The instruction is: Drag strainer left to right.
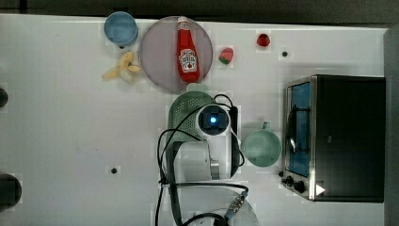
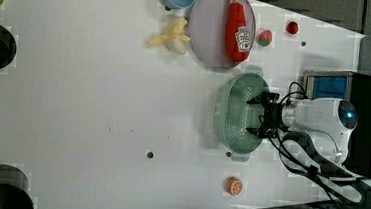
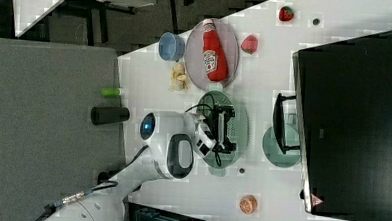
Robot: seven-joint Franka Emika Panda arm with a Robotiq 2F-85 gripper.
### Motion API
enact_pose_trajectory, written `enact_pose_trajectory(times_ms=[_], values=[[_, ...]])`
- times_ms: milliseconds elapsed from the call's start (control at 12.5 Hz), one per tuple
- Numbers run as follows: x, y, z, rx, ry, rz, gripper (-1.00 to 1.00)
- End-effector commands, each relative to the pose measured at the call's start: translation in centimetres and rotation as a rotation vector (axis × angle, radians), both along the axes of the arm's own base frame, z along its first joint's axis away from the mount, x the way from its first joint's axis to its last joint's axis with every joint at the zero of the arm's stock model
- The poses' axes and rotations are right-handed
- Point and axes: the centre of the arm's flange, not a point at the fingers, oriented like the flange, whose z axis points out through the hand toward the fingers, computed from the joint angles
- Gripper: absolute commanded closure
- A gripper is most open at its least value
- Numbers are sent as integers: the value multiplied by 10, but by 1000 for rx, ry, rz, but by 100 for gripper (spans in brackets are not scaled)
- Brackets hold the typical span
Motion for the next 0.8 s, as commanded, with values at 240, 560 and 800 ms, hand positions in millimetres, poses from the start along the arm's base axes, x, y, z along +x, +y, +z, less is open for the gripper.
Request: enact_pose_trajectory(times_ms=[240,560,800], values=[[-1,-38,13,-21,-4,68,-100],[0,-44,15,-26,-14,60,-100],[12,-20,59,-21,-70,204,-100]])
